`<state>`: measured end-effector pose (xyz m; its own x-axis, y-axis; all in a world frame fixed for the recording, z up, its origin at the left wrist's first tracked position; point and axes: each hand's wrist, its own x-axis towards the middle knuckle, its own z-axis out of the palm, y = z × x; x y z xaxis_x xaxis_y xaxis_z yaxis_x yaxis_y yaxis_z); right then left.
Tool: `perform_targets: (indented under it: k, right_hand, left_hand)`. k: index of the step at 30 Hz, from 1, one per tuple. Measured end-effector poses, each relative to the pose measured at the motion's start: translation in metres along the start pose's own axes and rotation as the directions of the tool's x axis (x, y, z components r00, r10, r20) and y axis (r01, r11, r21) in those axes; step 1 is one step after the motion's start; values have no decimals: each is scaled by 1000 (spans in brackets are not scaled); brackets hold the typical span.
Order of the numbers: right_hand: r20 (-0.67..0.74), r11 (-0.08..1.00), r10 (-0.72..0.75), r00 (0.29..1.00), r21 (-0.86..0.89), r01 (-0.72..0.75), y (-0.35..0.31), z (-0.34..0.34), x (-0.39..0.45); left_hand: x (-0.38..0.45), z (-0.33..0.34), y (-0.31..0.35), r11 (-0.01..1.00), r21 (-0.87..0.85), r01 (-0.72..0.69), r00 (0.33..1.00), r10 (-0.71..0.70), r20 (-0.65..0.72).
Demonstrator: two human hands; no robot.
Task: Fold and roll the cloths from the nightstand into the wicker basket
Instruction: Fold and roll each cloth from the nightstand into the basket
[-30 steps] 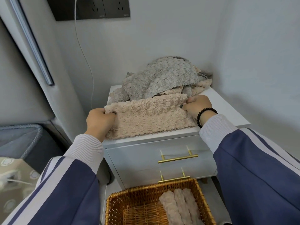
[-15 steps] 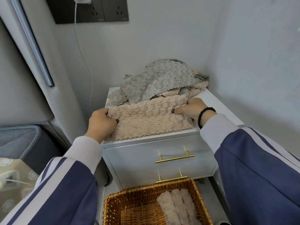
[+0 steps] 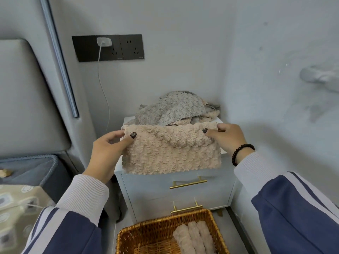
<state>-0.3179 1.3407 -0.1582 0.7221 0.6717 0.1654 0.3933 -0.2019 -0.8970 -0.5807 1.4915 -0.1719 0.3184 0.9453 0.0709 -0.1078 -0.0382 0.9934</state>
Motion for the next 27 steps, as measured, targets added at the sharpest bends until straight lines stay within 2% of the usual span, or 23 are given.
perform_targets:
  k: [2,4,6,8,10,12,15,21,27]
  right_hand:
    - [-70,999,-41,997,11,42,-5,-13,-12]
    - [-125,998,-58,990,29,62,-6,-26,-26]
    - [-139,998,-35,990,53,42,-2,-39,-41]
    - [-104,996,1,995,94,9,4,-48,-55]
    - [-88,995,22,996,96,-13,9,-55,-66]
    - [-95,997,24,995,75,-16,11,-59,-72]
    - [-100,999,32,994,4,-32,13,-54,-73]
    - [-96,987,83,992,-128,-95,23,-36,-55]
    - [-143,986,81,986,-131,-100,16,-25,-41]
  left_hand:
    - [-9,-3,4,998,-55,29,999,-30,-19]
    - [-18,-9,6,985,-124,123,992,-124,4]
    - [-32,-15,8,955,-104,276,956,-262,132]
    - [-47,-18,8,919,-6,395,891,-382,244]
    - [-57,-16,9,900,39,434,847,-422,323]
    - [-62,-12,11,906,13,424,843,-400,359]
    - [-64,-4,9,916,-45,398,872,-363,328]
    - [-58,17,1,890,-170,423,904,-402,147]
    - [-51,31,1,899,-107,424,905,-417,80]
